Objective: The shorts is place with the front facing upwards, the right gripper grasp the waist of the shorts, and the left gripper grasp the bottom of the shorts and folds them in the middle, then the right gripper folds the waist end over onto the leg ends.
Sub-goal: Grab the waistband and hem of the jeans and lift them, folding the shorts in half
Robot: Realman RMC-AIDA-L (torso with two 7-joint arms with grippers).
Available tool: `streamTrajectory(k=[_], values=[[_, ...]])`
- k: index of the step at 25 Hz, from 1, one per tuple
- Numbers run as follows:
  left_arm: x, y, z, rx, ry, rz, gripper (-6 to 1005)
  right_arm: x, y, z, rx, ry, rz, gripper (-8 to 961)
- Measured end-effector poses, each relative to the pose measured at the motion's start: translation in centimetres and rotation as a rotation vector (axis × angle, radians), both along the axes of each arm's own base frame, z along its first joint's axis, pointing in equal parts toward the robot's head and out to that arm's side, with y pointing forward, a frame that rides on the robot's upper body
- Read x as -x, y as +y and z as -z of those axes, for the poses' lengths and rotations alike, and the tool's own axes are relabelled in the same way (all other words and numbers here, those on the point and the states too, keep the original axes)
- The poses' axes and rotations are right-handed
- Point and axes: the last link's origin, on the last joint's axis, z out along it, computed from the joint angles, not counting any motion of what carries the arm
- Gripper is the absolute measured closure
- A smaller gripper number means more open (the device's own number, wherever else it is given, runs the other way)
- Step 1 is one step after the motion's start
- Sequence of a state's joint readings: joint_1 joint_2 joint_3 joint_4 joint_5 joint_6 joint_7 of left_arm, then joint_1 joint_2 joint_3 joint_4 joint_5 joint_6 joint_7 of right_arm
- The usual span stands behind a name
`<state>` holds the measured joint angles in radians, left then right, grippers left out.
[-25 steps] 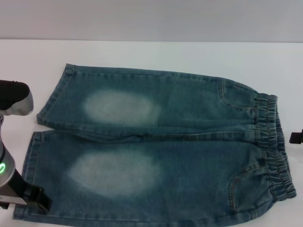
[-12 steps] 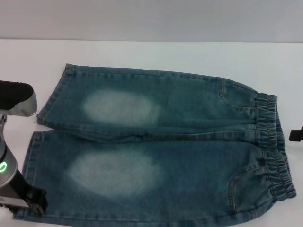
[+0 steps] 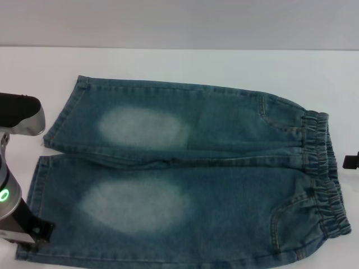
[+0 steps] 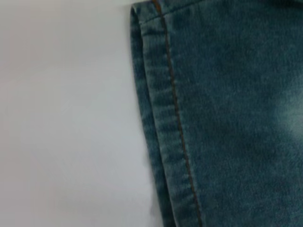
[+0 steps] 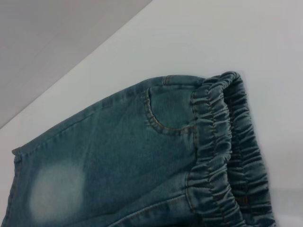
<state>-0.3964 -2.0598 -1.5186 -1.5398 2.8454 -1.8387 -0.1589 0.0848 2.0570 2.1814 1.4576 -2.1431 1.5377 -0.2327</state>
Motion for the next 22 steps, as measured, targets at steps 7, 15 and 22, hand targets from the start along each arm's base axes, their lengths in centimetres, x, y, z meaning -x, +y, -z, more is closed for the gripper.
streamTrajectory(k=[7, 15, 22], values=[[-0.5, 0.1, -0.2, -0.004, 0.0, 0.014, 938, -0.2, -0.2, -0.1, -0.003, 0.003, 0.008, 170], [-1.2, 0.1, -2.0, -0.079, -0.007, 0.031, 940, -0.3, -0.4, -0.2, -0.002, 0.009, 0.005, 171], [-0.5, 0.0, -1.5, -0.067, 0.006, 0.013, 761, -0.2, -0.3, -0.3, -0.009, 0.011, 0.001, 171]])
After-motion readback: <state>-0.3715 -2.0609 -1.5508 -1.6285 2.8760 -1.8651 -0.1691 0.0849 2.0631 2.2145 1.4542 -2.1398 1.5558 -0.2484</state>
